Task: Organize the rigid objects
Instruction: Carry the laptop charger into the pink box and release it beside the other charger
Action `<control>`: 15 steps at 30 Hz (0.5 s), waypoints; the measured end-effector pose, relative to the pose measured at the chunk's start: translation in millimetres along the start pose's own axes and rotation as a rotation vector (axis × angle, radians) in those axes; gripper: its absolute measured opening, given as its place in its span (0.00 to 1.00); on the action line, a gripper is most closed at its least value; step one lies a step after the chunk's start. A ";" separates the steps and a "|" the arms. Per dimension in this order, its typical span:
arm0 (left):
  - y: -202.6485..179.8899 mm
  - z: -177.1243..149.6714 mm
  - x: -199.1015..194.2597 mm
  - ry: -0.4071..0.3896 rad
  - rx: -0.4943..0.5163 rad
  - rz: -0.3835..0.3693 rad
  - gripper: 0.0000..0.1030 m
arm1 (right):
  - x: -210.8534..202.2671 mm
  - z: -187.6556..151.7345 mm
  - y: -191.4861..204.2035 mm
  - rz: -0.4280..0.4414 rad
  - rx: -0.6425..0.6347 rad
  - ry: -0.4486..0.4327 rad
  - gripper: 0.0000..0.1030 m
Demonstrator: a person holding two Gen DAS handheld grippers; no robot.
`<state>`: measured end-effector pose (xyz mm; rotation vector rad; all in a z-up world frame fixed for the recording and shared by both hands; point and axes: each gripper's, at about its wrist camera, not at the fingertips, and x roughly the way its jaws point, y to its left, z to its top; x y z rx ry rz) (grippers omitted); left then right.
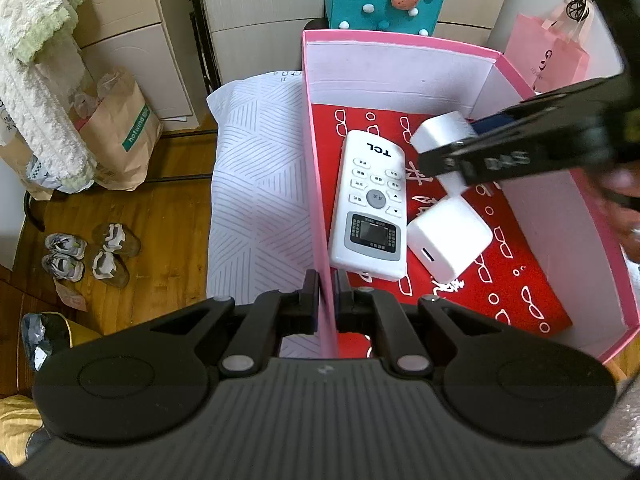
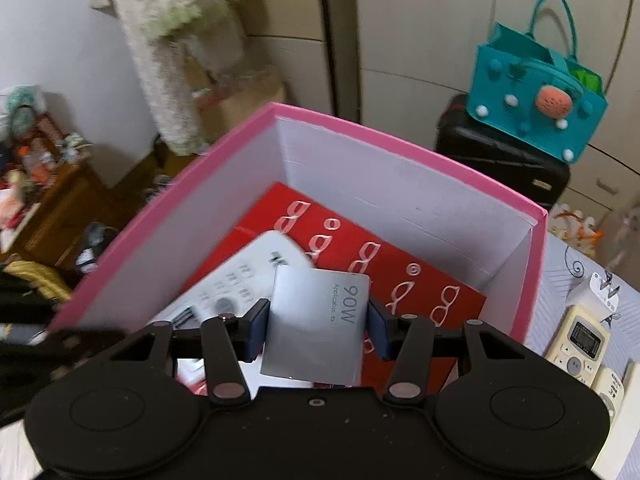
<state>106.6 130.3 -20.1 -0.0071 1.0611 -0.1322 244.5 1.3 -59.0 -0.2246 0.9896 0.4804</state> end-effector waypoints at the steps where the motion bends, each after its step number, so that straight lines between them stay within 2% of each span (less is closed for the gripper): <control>1: -0.4 -0.2 0.1 -0.001 0.002 -0.002 0.06 | 2.4 0.7 -1.5 -0.011 0.012 0.012 0.54; 4: -1.1 -0.8 -0.3 -0.004 0.005 -0.003 0.06 | 2.9 5.0 -7.0 -0.006 0.049 0.023 0.54; 8: -0.2 -1.1 -0.5 -0.004 0.008 -0.004 0.06 | 13.5 9.2 -13.1 -0.048 0.086 0.066 0.54; 11: -0.1 -0.7 -0.7 -0.002 0.007 -0.007 0.07 | 17.2 12.7 -21.7 0.017 0.194 0.089 0.55; 13: -0.2 -0.6 -0.6 -0.001 0.008 -0.004 0.06 | 10.1 11.2 -24.4 0.062 0.231 0.060 0.56; 15: 0.0 -0.4 -0.3 -0.003 0.010 -0.003 0.06 | -4.9 7.3 -21.7 0.071 0.208 0.009 0.56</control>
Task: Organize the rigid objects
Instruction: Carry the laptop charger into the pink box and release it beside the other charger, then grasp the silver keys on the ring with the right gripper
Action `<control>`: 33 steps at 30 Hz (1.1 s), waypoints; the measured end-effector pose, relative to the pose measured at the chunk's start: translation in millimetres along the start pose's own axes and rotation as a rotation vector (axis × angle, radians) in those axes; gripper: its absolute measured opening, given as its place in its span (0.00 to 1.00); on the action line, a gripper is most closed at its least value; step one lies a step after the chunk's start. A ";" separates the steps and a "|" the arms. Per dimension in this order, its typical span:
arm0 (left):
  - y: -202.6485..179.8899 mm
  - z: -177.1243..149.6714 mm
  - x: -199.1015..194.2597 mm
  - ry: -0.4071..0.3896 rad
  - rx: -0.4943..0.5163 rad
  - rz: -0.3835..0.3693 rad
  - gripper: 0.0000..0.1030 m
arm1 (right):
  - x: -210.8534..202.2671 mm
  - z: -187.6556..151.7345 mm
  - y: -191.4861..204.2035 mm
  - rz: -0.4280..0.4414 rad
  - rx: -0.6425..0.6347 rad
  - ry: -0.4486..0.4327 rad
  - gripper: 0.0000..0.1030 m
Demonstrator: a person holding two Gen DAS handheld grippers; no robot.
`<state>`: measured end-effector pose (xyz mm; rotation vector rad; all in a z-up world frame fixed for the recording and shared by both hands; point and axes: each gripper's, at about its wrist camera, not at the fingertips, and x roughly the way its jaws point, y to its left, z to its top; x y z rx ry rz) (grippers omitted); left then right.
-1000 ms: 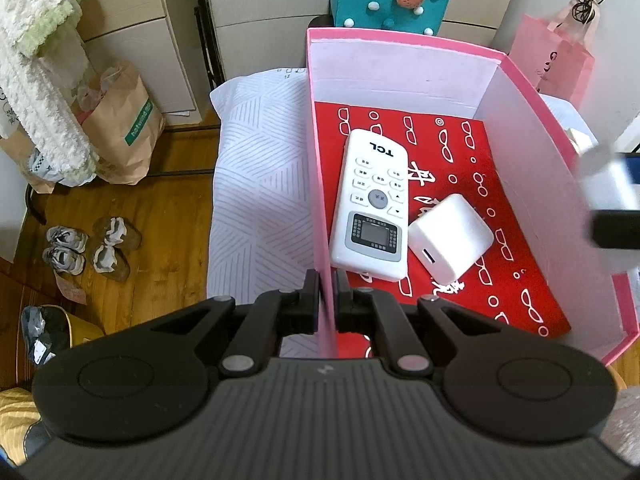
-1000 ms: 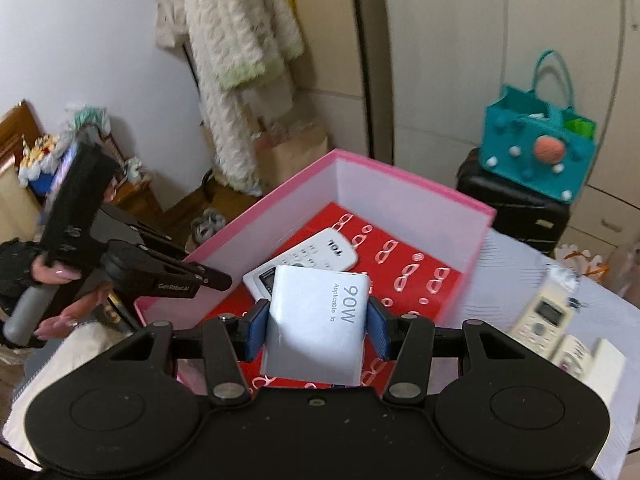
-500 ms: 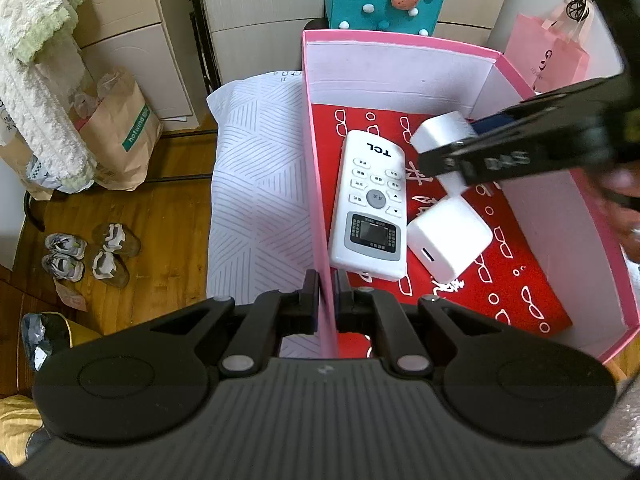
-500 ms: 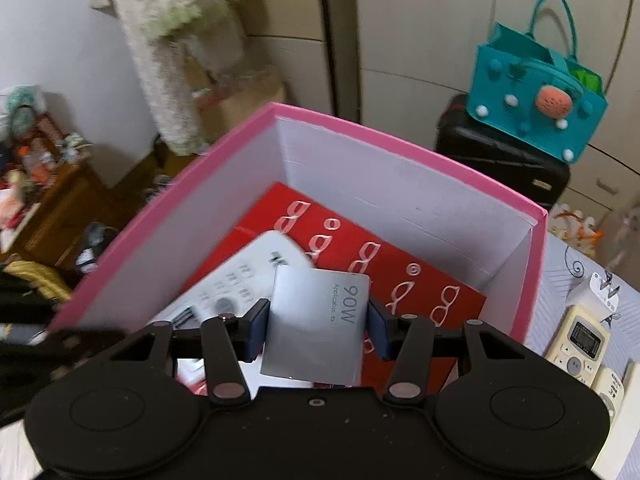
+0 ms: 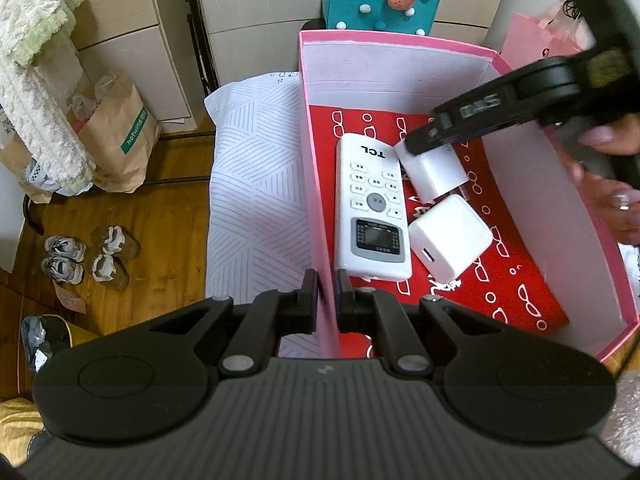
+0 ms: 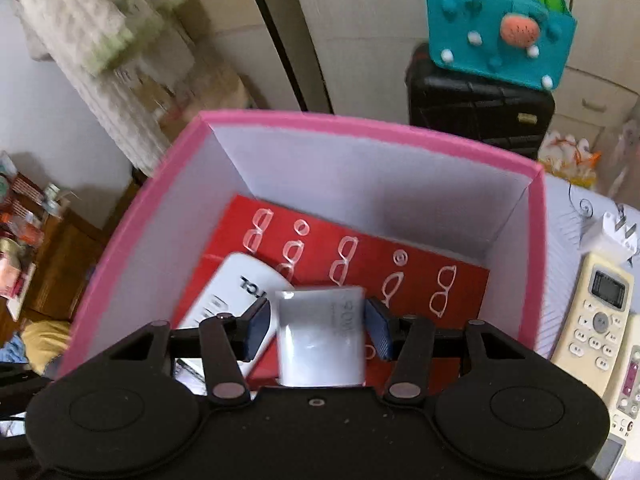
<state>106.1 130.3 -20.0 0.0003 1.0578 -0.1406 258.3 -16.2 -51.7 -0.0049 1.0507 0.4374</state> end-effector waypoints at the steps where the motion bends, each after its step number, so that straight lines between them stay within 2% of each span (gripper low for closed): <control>1: -0.1 0.3 -0.4 0.001 0.000 -0.003 0.07 | -10.7 -3.5 0.9 0.013 -0.013 -0.028 0.56; 4: -0.6 1.5 -0.6 0.007 0.000 0.000 0.07 | -48.2 -19.4 -0.1 0.085 -0.055 -0.104 0.56; 7: -2.4 1.8 -0.6 0.007 0.003 0.004 0.06 | -91.5 -41.9 -8.5 0.128 -0.117 -0.219 0.58; 11: -2.8 1.7 -0.8 0.009 -0.004 0.003 0.07 | -130.8 -75.5 -27.2 0.077 -0.193 -0.318 0.74; 14: -1.8 1.6 -0.5 0.010 -0.011 0.003 0.07 | -140.8 -95.3 -50.8 0.017 -0.179 -0.310 0.74; 17: 0.0 1.8 -0.9 0.011 -0.022 0.000 0.07 | -142.4 -114.0 -78.6 0.009 -0.142 -0.298 0.74; 22: 0.6 1.8 -0.7 0.012 -0.034 0.001 0.07 | -133.6 -149.9 -101.9 0.018 -0.123 -0.304 0.73; 24: 0.9 1.7 -0.8 0.015 -0.039 -0.001 0.07 | -128.7 -163.7 -107.4 0.030 -0.113 -0.311 0.65; 27: 1.5 1.9 -0.8 0.014 -0.046 -0.002 0.07 | -119.9 -181.0 -111.9 0.025 -0.099 -0.323 0.57; 29: 0.7 1.3 -0.7 0.012 -0.049 0.003 0.07 | -113.1 -189.1 -115.7 0.030 -0.081 -0.326 0.54; 33: 0.8 0.5 -1.0 0.012 -0.065 0.006 0.07 | -97.5 -198.9 -122.1 0.038 -0.037 -0.298 0.54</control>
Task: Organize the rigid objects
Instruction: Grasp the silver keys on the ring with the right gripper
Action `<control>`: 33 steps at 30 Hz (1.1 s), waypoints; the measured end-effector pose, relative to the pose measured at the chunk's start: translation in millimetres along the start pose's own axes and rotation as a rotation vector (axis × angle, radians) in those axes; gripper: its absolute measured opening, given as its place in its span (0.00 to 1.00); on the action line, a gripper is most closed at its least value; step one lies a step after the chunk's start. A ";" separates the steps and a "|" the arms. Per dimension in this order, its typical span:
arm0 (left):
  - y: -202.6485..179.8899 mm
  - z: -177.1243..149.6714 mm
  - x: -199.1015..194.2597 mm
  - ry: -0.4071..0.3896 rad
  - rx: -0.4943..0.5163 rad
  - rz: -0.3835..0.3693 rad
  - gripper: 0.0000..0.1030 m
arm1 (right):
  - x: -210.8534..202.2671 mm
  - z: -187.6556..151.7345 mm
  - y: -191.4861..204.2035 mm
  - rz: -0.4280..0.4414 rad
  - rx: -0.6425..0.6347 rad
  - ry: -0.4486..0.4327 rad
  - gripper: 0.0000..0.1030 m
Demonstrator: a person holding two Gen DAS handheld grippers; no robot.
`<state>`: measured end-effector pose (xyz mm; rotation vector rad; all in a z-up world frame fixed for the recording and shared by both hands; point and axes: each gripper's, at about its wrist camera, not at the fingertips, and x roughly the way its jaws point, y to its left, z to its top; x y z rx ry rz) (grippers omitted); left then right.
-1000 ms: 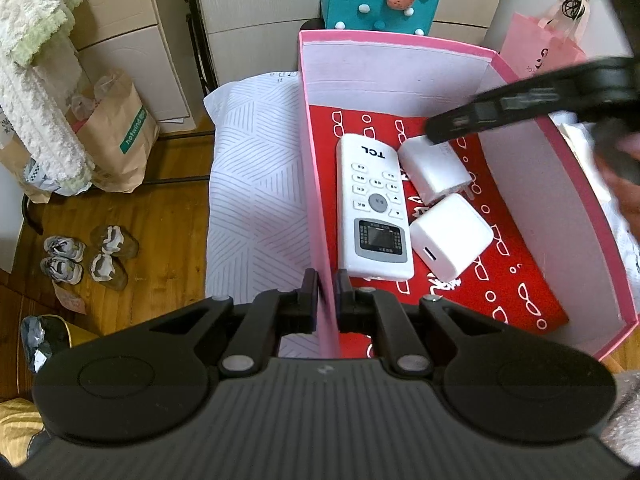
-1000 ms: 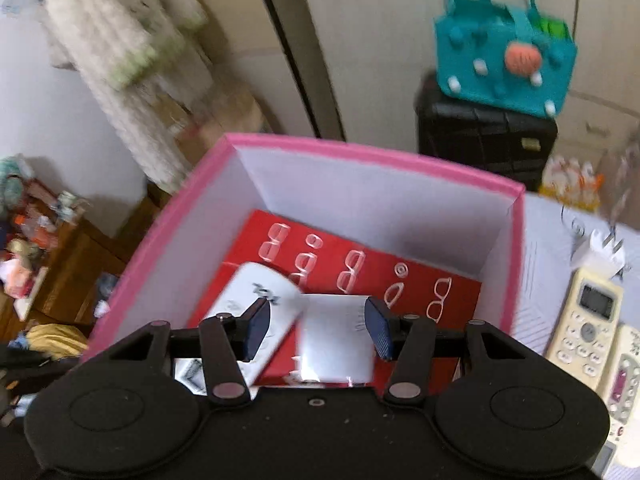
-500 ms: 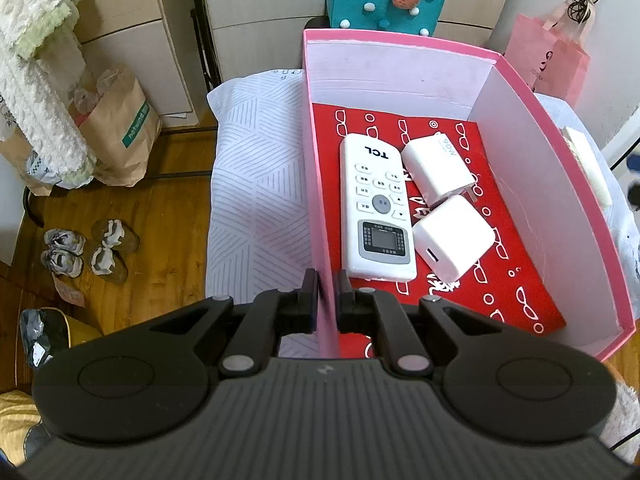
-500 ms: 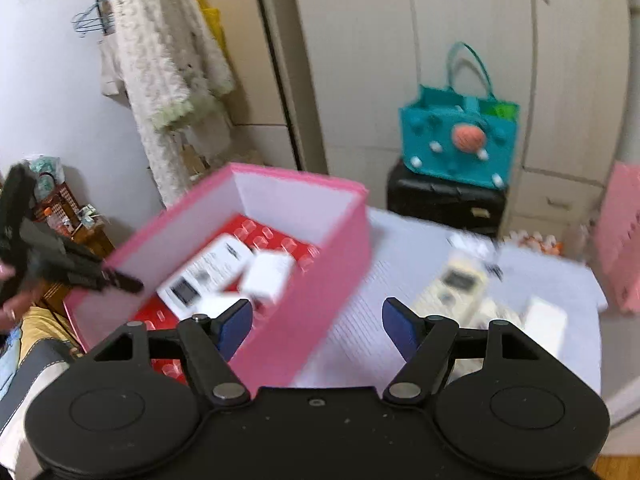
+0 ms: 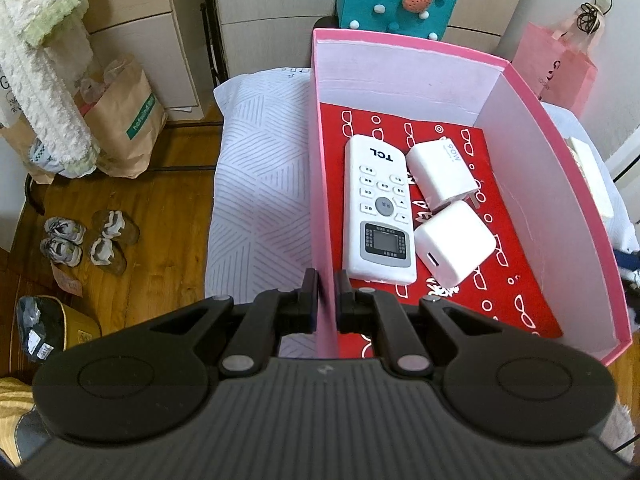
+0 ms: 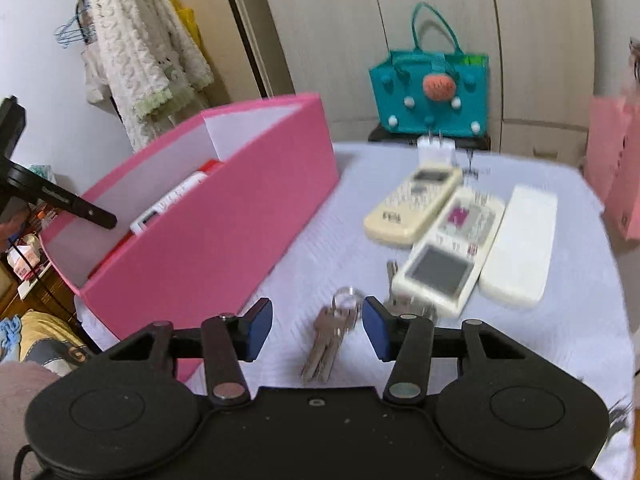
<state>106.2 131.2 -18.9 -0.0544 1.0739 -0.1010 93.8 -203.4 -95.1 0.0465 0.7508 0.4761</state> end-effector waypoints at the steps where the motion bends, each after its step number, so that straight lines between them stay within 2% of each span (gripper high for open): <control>1: 0.1 0.1 -0.1 0.002 -0.001 0.001 0.07 | 2.9 -2.7 -0.2 -0.001 0.004 0.007 0.54; 8: -3.1 0.0 -0.2 0.001 0.005 0.012 0.07 | 25.3 -7.0 3.3 -0.073 -0.022 0.026 0.54; 16: -2.9 -0.3 -1.3 0.000 -0.005 0.010 0.07 | 43.8 -3.7 16.3 -0.188 -0.105 -0.027 0.56; 17: -2.7 -0.3 -1.3 -0.001 -0.003 0.010 0.07 | 43.5 -5.5 18.8 -0.204 -0.128 -0.031 0.50; 18: -2.6 -0.6 -1.4 -0.002 -0.001 0.010 0.07 | 42.2 -6.2 19.8 -0.201 -0.138 -0.036 0.34; 20: -1.4 -1.3 -1.5 -0.004 -0.002 0.007 0.07 | 37.9 -6.6 18.3 -0.174 -0.124 -0.038 0.29; 33: 2.3 -1.2 -0.8 -0.001 -0.007 -0.004 0.07 | 8.2 2.7 17.0 -0.081 -0.047 -0.133 0.28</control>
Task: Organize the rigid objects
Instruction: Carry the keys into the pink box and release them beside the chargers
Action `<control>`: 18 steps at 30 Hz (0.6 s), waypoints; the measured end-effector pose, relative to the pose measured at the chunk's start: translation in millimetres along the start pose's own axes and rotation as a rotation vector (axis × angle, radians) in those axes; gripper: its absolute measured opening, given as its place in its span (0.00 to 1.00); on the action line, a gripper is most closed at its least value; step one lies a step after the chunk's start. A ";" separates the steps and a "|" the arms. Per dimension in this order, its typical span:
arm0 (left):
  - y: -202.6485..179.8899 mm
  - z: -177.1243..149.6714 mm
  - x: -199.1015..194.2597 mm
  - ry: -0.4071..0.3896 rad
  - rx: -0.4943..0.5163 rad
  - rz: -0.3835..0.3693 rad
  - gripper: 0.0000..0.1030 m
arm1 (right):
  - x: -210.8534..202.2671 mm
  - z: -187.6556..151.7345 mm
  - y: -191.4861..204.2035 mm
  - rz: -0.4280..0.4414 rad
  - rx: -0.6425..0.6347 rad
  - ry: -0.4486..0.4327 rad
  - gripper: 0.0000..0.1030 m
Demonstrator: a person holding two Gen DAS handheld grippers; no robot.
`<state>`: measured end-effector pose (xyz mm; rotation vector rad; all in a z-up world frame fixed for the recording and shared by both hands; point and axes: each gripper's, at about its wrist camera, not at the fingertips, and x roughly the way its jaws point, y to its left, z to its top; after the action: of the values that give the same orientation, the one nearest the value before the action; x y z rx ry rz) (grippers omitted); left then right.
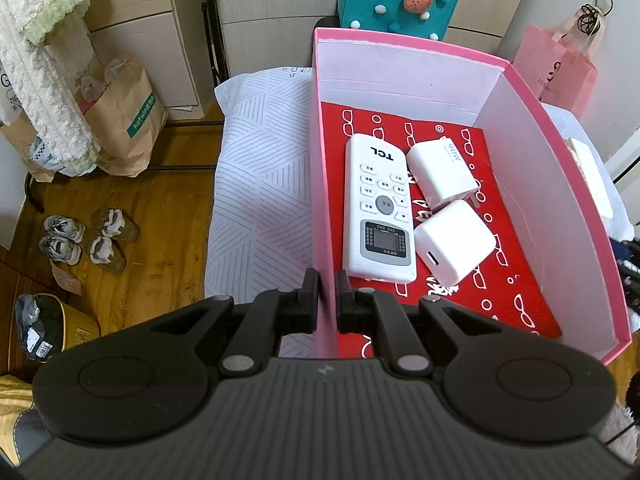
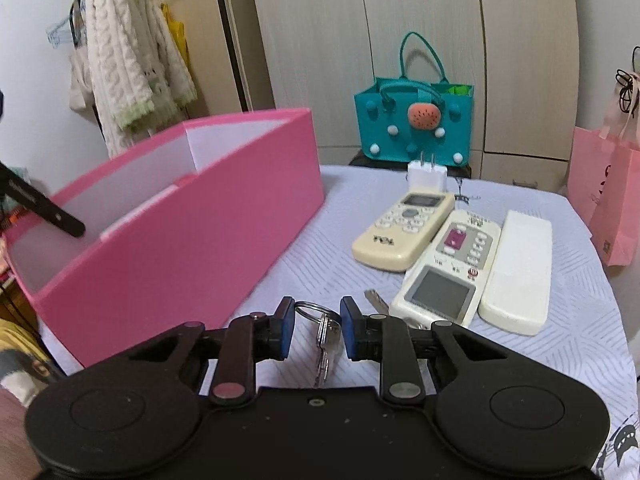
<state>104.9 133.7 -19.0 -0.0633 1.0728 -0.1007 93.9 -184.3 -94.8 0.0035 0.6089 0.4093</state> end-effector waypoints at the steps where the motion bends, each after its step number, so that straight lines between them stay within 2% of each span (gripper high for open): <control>1: 0.0 0.0 0.0 0.001 0.001 0.001 0.07 | -3.0 2.8 -0.7 0.011 0.012 -0.009 0.28; 12: -0.5 -0.2 -0.2 0.002 0.003 0.001 0.07 | -36.7 32.2 9.8 0.064 0.012 -0.095 0.28; 18: -0.8 -0.4 -0.2 0.002 0.003 -0.001 0.07 | -49.4 57.5 28.7 0.147 -0.007 -0.117 0.28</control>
<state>104.4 132.9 -18.9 -0.0608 1.0742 -0.1030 78.6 -169.7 -16.6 0.0651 0.4929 0.5502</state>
